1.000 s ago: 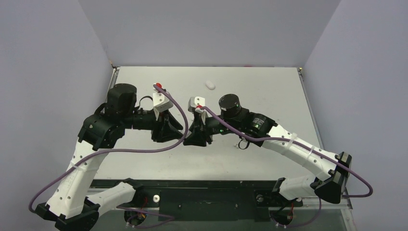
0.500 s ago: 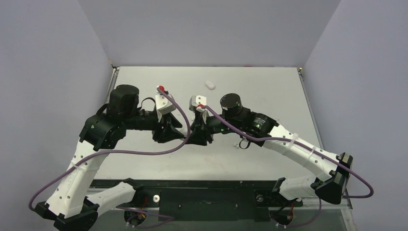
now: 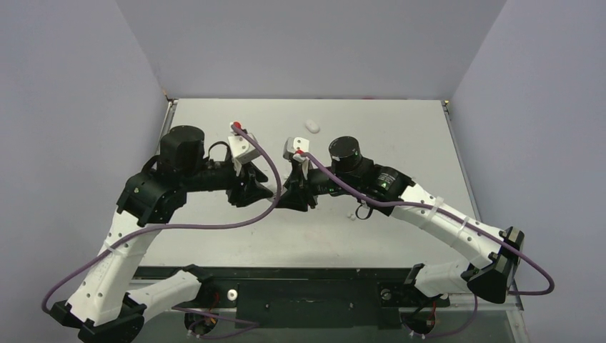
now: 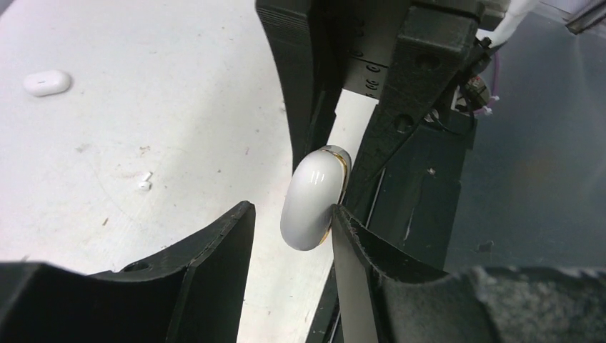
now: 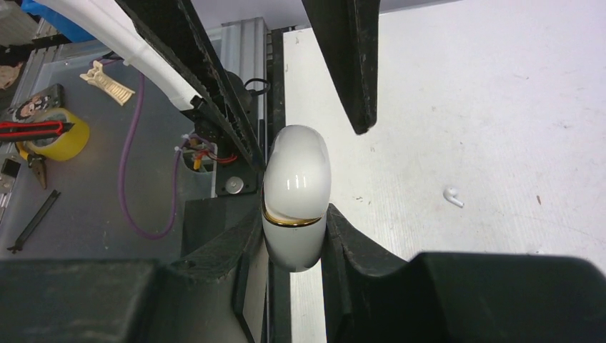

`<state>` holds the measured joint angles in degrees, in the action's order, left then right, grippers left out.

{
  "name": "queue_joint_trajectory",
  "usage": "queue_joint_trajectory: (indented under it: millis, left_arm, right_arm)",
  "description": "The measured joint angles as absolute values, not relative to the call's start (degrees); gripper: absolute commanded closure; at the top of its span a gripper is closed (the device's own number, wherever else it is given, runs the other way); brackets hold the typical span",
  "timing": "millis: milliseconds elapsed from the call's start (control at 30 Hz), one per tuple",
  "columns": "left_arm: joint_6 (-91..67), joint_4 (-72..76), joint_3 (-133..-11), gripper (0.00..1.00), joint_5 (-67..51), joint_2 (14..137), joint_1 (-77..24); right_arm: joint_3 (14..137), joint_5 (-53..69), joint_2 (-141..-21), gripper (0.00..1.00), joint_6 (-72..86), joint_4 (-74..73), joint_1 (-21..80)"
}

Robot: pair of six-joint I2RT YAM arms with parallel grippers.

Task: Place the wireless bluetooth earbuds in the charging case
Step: Open the charging case.

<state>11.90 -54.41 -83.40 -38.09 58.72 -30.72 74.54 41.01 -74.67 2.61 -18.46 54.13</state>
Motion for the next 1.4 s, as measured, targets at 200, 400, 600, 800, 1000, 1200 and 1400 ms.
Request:
queue_joint_trajectory:
  millis: [200,400,600,800,1000,1200,1400]
  left_arm:
    - [10.5,-49.9,-83.4,0.59,-32.1,57.8,-29.6]
    - [10.1,-47.0,-82.3,0.60,-28.8,57.8,-28.8]
    - [10.1,-46.9,-80.9,0.59,-27.2,57.9,-28.6]
    - [9.4,-46.8,-81.1,0.59,-27.0,58.1,-23.7]
    - [6.0,-45.8,-77.0,0.59,-27.4,57.8,-18.9]
    - [1.5,-46.6,-68.3,0.61,-30.7,60.4,-16.4]
    - [-13.3,-29.8,-53.4,0.61,-39.1,45.5,-16.1]
  right_arm:
    - [74.2,41.8,-74.7,1.00,3.1,-18.9,54.0]
    - [73.6,43.1,-73.9,1.00,3.7,-18.6,54.5]
    - [72.7,43.6,-72.7,1.00,4.6,-17.1,54.3]
    - [69.6,43.8,-70.9,1.00,7.7,-14.0,52.1]
    - [64.6,40.3,-66.4,1.00,10.7,-10.2,48.5]
    - [59.3,35.9,-60.9,1.00,14.2,-3.8,44.9]
    - [56.4,31.5,-58.3,1.00,18.1,7.1,44.6]
